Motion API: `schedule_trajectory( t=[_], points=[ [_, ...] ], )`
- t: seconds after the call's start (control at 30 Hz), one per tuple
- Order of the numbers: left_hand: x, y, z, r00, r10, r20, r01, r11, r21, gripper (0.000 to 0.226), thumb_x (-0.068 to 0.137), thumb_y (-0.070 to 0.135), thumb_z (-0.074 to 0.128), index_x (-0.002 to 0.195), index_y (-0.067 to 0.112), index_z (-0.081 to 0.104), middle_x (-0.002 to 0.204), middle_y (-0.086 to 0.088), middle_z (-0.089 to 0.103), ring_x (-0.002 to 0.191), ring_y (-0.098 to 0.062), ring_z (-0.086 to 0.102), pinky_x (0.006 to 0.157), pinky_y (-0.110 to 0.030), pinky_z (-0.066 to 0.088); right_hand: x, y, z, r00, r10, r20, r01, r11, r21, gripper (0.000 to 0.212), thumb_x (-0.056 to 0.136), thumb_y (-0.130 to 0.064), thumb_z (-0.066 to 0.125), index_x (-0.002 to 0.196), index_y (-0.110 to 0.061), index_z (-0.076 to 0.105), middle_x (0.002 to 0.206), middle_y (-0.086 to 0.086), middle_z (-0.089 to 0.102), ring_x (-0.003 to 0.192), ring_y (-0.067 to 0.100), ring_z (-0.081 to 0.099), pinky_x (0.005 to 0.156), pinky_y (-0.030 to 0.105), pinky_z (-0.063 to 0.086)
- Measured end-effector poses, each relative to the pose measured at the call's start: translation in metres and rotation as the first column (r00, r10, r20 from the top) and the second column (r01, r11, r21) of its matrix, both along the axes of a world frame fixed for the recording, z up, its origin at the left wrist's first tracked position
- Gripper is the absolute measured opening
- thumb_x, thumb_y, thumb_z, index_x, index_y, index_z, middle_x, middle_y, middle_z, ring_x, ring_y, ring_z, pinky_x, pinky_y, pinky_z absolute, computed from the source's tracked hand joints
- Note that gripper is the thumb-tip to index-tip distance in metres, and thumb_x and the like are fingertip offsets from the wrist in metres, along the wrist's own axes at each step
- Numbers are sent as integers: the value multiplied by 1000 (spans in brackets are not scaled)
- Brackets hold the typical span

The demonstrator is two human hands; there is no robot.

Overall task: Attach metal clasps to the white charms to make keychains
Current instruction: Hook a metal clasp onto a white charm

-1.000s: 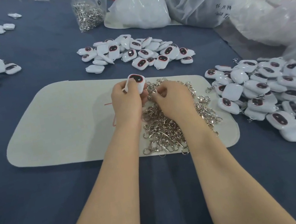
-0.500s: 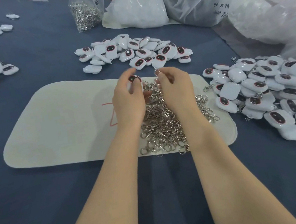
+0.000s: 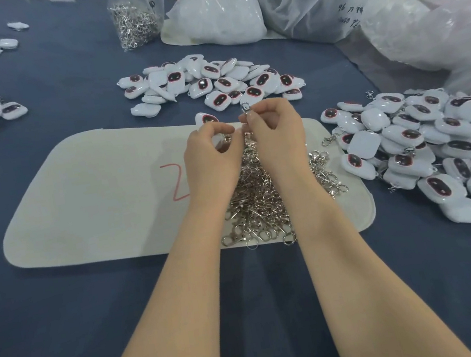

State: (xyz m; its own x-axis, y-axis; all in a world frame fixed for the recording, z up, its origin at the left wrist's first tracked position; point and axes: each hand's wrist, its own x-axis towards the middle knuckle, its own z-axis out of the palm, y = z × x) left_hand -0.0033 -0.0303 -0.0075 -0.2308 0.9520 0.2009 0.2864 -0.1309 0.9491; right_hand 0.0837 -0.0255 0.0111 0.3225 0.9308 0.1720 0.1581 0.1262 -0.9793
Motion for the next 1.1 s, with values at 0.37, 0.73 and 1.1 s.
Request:
schedule_trajectory(
  t=[0.37, 0.73, 1.1],
  points=[
    [2, -2, 1, 989, -9, -146, 8, 1000, -10, 5, 87, 29, 62, 89, 24, 60, 104, -5, 61, 63, 19, 48, 60, 0, 34, -9, -4, 2, 999, 36, 14, -37, 995, 92, 26, 88, -3, 58, 79, -27, 56, 80, -8, 71, 86, 12, 69, 85, 40, 55],
    [-1, 0, 3, 994, 89, -56, -91, 996, -20, 7, 92, 25, 58, 93, 18, 62, 103, -3, 65, 83, -11, 54, 68, -17, 34, -11, -3, 1, 997, 58, -41, -54, 993, 109, 20, 89, -7, 58, 81, -24, 51, 82, -2, 73, 83, 13, 69, 81, 30, 53],
    [-4, -2, 8, 995, 97, 26, -96, 995, -32, 8, 93, 27, 58, 90, 20, 59, 100, -2, 66, 87, -18, 60, 80, -30, 47, 1, 1, -5, 975, 47, 216, -54, 998, 31, 18, 93, -13, 53, 105, -25, 61, 104, -14, 62, 91, 2, 59, 71, 4, 41]
  ],
)
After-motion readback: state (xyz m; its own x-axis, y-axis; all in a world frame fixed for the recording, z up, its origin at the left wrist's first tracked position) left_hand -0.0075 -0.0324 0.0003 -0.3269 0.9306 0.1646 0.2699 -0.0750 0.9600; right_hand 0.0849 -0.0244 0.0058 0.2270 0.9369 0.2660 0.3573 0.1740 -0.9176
